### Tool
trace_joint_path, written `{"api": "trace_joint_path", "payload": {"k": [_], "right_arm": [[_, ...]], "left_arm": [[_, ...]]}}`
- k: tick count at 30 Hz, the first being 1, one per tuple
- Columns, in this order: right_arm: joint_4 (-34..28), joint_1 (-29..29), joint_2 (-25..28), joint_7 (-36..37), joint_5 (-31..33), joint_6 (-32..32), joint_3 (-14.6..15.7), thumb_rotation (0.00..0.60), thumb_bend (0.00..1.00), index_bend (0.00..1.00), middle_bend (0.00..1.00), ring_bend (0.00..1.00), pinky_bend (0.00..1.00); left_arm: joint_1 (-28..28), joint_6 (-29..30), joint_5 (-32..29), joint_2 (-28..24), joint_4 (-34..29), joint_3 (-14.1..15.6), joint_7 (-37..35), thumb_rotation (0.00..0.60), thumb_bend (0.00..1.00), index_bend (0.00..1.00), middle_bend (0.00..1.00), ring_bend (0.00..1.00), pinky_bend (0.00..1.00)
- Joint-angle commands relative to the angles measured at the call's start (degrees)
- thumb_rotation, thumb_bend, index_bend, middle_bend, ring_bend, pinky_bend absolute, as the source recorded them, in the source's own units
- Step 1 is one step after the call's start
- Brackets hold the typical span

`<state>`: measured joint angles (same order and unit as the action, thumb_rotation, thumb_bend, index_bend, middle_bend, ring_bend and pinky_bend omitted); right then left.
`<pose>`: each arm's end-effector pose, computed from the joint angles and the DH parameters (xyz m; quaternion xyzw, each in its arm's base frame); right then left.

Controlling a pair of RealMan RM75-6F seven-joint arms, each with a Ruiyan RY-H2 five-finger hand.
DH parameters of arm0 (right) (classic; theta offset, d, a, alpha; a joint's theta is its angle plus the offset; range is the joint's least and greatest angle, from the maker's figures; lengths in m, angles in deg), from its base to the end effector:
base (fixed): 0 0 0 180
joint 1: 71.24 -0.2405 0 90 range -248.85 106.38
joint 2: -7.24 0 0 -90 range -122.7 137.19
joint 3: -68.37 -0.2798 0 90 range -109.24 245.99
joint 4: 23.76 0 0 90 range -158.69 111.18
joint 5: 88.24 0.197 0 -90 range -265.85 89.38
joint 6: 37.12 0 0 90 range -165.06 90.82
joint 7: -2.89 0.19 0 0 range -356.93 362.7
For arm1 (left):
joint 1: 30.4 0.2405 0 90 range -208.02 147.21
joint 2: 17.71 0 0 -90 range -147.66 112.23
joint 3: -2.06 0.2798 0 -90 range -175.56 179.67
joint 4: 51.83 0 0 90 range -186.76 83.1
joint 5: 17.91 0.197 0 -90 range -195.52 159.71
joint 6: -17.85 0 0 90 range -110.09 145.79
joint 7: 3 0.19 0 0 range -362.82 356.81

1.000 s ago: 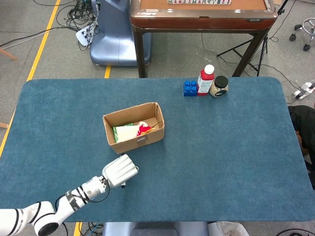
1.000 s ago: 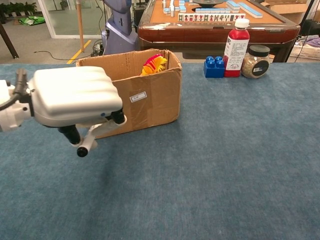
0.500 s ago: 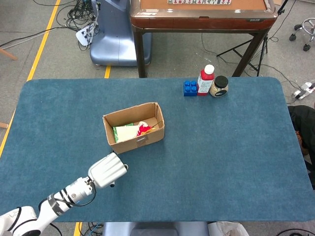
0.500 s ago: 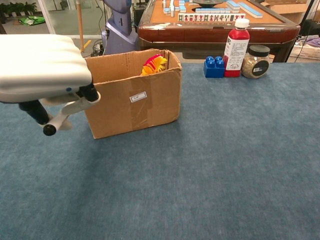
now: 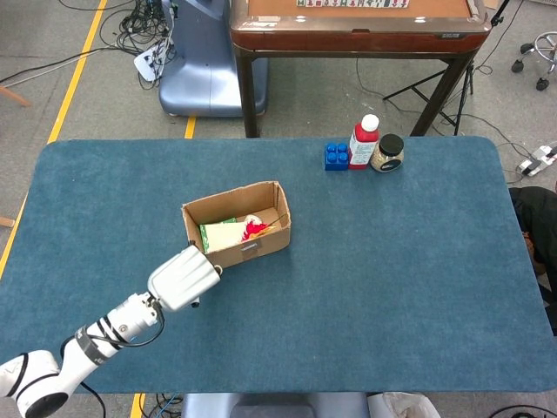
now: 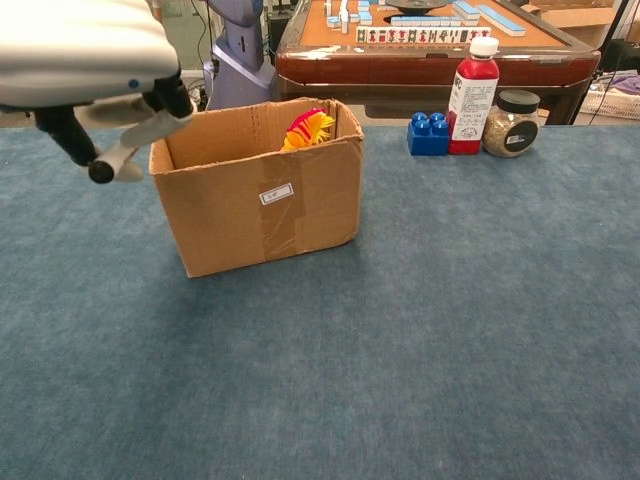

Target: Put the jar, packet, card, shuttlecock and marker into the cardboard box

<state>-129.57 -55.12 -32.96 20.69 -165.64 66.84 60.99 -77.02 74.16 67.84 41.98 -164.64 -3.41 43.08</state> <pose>-0.3239 -0.1131 0.3671 0.4034 -0.3732 0.4159 0.7246 -0.0616 0.3330 0.0975 -0.8570 0.0365 -0.3177 0.4041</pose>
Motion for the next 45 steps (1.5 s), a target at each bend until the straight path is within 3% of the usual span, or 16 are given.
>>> {"api": "trace_joint_path", "payload": {"k": [1, 9, 15, 29, 32, 38, 45], "right_arm": [[-0.01, -0.04, 0.00, -0.05, 0.09, -0.05, -0.02, 0.600, 0.19, 0.26, 0.35, 0.26, 0.39], [0.08, -0.04, 0.04, 0.22, 0.38, -0.05, -0.10, 0.600, 0.19, 0.26, 0.35, 0.26, 0.39], [0.11, -0.22, 0.09, 0.19, 0.24, -0.41, -0.01, 0.600, 0.19, 0.26, 0.35, 0.26, 0.39], [0.22, -0.21, 0.10, 0.38, 0.08, -0.32, 0.11, 0.600, 0.19, 0.26, 0.35, 0.26, 0.39], [0.21, -0.23, 0.11, 0.38, 0.06, -0.33, 0.11, 0.600, 0.19, 0.26, 0.35, 0.26, 0.39], [0.19, -0.29, 0.09, 0.25, -0.02, -0.37, 0.17, 0.600, 0.19, 0.26, 0.35, 0.26, 0.39], [0.03, -0.47, 0.07, -0.14, -0.12, -0.62, 0.24, 0.600, 0.19, 0.26, 0.35, 0.26, 0.39]], "left_arm": [[-1.62, -0.89, -3.95, 0.48, 1.88, -2.85, -0.05, 0.600, 0.17, 0.76, 0.89, 0.99, 1.00], [-5.13, -3.23, -18.34, 2.94, 3.26, -7.88, -1.30, 0.600, 0.17, 0.76, 0.89, 0.99, 1.00], [-8.37, -3.08, -28.99, 5.53, 2.50, -10.03, -0.88, 0.600, 0.17, 0.76, 0.89, 0.99, 1.00], [-12.18, -1.51, -42.69, 10.49, 5.64, -13.29, -10.29, 0.600, 0.17, 0.74, 0.89, 0.98, 1.00], [-12.57, -1.43, -43.51, 10.67, 6.26, -12.88, -10.87, 0.600, 0.17, 0.64, 0.89, 0.98, 1.00], [-13.15, -0.84, -44.37, 10.45, 6.48, -11.47, -11.12, 0.600, 0.16, 0.28, 0.88, 0.98, 1.00], [-13.98, 0.40, -47.13, 9.41, 5.44, -10.34, -9.87, 0.600, 0.09, 0.16, 0.88, 0.98, 1.00]]}}
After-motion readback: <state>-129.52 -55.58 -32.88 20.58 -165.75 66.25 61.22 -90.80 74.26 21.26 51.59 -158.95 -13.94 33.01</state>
